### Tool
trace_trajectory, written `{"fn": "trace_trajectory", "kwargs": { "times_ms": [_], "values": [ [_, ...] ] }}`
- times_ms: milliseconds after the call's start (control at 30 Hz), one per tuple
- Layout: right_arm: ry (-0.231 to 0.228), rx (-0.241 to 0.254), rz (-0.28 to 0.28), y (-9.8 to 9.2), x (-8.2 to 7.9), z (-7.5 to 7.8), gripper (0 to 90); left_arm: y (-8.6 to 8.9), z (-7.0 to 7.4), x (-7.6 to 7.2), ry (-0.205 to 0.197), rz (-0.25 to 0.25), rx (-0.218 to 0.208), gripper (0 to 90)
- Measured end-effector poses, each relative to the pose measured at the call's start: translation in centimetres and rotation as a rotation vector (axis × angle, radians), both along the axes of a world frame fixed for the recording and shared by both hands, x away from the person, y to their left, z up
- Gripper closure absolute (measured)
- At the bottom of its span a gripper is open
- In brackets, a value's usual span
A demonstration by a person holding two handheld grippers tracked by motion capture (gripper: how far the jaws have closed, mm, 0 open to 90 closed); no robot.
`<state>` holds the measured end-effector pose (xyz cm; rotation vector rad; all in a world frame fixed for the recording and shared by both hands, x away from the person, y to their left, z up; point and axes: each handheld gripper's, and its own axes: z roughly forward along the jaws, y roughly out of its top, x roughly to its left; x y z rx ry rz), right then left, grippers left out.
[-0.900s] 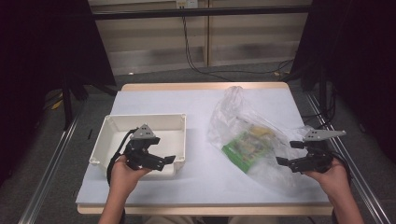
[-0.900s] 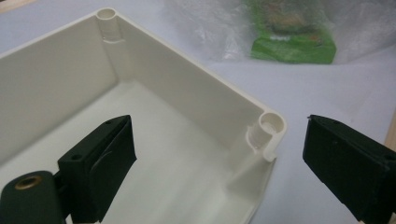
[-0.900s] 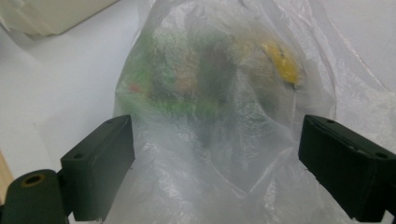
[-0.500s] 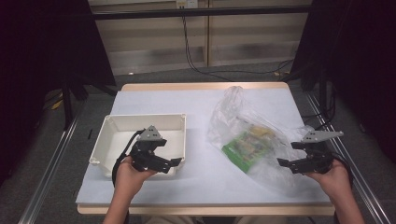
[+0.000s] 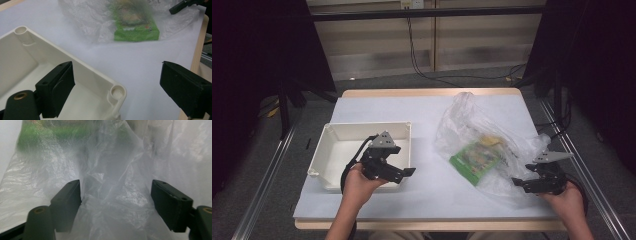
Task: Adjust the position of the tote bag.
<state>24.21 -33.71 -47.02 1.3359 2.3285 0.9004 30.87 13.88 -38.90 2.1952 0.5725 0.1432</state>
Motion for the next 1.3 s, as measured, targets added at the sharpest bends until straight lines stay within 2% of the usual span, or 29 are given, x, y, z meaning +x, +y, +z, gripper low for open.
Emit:
{"fn": "trace_trajectory", "kwargs": {
  "times_ms": [33, 67, 200, 233, 300, 333, 367, 400, 467, 500, 533, 600, 667, 833, 900, 933, 1000, 1033, 1100, 1167, 1300],
  "values": [
    [0.001, 0.002, 0.005, 0.1, 0.0, -0.2, 32.8, -0.1, -0.1, 0.0, 0.004, 0.000, -0.005, 12.8],
    [-0.001, -0.001, 0.012, 0.3, 0.0, -0.3, 35.8, -0.2, 0.0, 0.1, 0.007, -0.004, 0.021, 12.8],
    [0.020, 0.004, 0.011, 1.2, 0.2, -0.3, 55.7, -0.3, -0.1, 0.0, 0.002, -0.006, 0.018, 12.8],
    [0.027, 0.006, 0.020, 1.4, 0.2, -0.2, 62.3, -0.3, -0.1, 0.0, -0.001, -0.005, 0.006, 12.8],
    [0.038, 0.026, 0.028, 1.9, 0.3, -0.2, 67.0, -0.2, 0.2, -0.1, -0.003, -0.003, 0.013, 12.9],
    [0.041, 0.029, 0.021, 2.2, 0.3, -0.2, 68.2, -0.3, 0.2, -0.2, -0.006, 0.004, -0.006, 12.9],
    [0.044, 0.030, 0.018, 2.6, 0.4, -0.2, 70.4, -0.2, 0.4, -0.2, -0.005, -0.005, 0.012, 13.0],
    [0.048, 0.027, 0.021, 2.9, 0.4, -0.2, 71.5, -0.2, 0.4, -0.3, -0.008, 0.005, 0.001, 12.9],
    [0.059, 0.045, 0.027, 3.6, 0.6, -0.2, 72.7, -0.2, 0.5, -0.3, -0.006, -0.006, 0.004, 13.0],
    [0.062, 0.056, 0.029, 4.0, 0.6, -0.2, 72.9, -0.3, 0.5, -0.4, -0.007, -0.007, -0.007, 13.0],
    [0.064, 0.060, 0.036, 4.5, 0.7, -0.2, 72.9, -0.3, 0.6, -0.5, -0.008, -0.010, 0.007, 13.0],
    [0.066, 0.065, 0.043, 5.4, 0.8, -0.3, 72.9, -0.6, 0.7, -0.6, -0.007, -0.012, -0.005, 13.0],
    [0.074, 0.077, 0.049, 6.5, 0.9, -0.3, 72.9, -0.9, 0.9, -0.8, -0.014, -0.019, 0.004, 13.0],
    [0.079, 0.101, 0.066, 9.2, 1.6, -0.4, 72.1, -1.6, 0.8, -1.0, 0.001, -0.044, 0.017, 13.0],
    [0.072, 0.098, 0.076, 10.2, 1.9, -0.4, 71.5, -1.8, 0.6, -1.0, 0.002, -0.047, 0.001, 13.0],
    [0.079, 0.097, 0.073, 10.7, 2.0, -0.4, 71.3, -2.1, 0.6, -1.0, 0.013, -0.054, 0.019, 13.0],
    [0.078, 0.106, 0.079, 11.7, 2.2, -0.4, 70.5, -2.5, 0.3, -1.0, 0.021, -0.057, 0.001, 13.0],
    [0.076, 0.112, 0.080, 12.1, 2.3, -0.5, 69.9, -2.7, 0.2, -1.0, 0.023, -0.062, 0.005, 13.0],
    [0.091, 0.125, 0.081, 12.8, 2.5, -0.5, 65.6, -3.0, 0.2, -1.1, 0.027, -0.070, 0.013, 13.0],
    [0.089, 0.145, 0.098, 13.2, 2.7, -0.5, 62.8, -3.5, 0.1, -1.2, 0.033, -0.076, 0.002, 13.3],
    [0.085, 0.148, 0.107, 13.5, 2.6, 0.0, 54.5, -4.4, -0.1, -1.4, 0.042, -0.109, 0.011, 13.7]
  ]
}}
